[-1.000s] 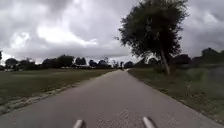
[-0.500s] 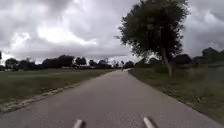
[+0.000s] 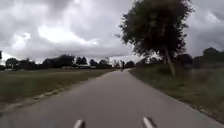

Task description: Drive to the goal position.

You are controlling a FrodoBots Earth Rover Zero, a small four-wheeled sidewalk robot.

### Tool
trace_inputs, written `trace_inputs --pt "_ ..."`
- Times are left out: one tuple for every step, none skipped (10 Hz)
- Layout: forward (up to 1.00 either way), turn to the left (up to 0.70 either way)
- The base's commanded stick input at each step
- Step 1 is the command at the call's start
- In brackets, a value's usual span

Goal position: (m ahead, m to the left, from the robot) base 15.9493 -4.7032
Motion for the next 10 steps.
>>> trace_inputs --pt "0.70 0.00" --pt "0.70 0.00" --pt "0.70 0.00" --pt "0.70 0.00" --pt "0.70 0.00" --pt "0.70 0.00" --pt "0.70 0.00" --pt "0.70 0.00" --pt "0.70 0.00" --pt "0.70 0.00"
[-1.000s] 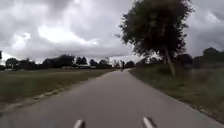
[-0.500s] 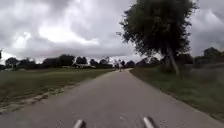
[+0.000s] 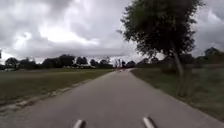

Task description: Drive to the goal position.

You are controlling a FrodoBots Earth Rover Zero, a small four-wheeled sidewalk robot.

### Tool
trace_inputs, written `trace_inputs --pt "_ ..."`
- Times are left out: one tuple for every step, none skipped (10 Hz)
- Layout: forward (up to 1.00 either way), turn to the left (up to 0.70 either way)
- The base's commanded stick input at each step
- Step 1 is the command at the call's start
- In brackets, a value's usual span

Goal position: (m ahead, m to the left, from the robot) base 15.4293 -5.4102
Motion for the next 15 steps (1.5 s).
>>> trace_inputs --pt "0.70 0.00" --pt "0.70 0.00" --pt "0.70 0.00" --pt "0.70 0.00" --pt "0.70 0.00" --pt "0.70 0.00" --pt "0.70 0.00" --pt "0.70 0.00" --pt "0.70 0.00" --pt "0.70 0.00" --pt "0.70 0.00" --pt "0.70 0.00" --pt "0.70 0.00" --pt "0.70 0.00" --pt "0.70 0.00"
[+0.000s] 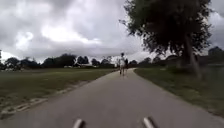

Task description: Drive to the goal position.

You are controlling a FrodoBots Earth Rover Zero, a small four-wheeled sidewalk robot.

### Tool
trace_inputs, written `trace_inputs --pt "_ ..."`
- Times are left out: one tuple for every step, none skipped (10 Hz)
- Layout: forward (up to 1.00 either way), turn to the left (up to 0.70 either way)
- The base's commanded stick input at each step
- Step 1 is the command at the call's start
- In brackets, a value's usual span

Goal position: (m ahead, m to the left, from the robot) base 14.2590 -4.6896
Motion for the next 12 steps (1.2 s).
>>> trace_inputs --pt "0.70 0.00" --pt "0.70 0.00" --pt "0.70 0.00" --pt "0.70 0.00" --pt "0.70 0.00" --pt "0.70 0.00" --pt "0.70 0.00" --pt "0.70 0.00" --pt "0.70 0.00" --pt "0.70 0.00" --pt "0.70 0.00" --pt "0.70 0.00"
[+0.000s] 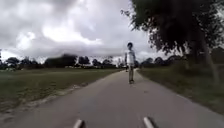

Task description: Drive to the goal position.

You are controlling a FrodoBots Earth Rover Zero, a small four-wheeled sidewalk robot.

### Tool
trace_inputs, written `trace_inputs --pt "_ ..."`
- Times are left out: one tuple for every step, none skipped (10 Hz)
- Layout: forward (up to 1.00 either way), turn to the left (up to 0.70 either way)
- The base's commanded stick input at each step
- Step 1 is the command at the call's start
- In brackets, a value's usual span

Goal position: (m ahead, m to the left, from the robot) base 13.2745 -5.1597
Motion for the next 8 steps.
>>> trace_inputs --pt "0.70 0.00" --pt "0.70 0.00" --pt "0.70 0.00" --pt "0.70 0.00" --pt "0.70 0.00" --pt "0.70 0.00" --pt "0.70 0.00" --pt "0.70 0.00"
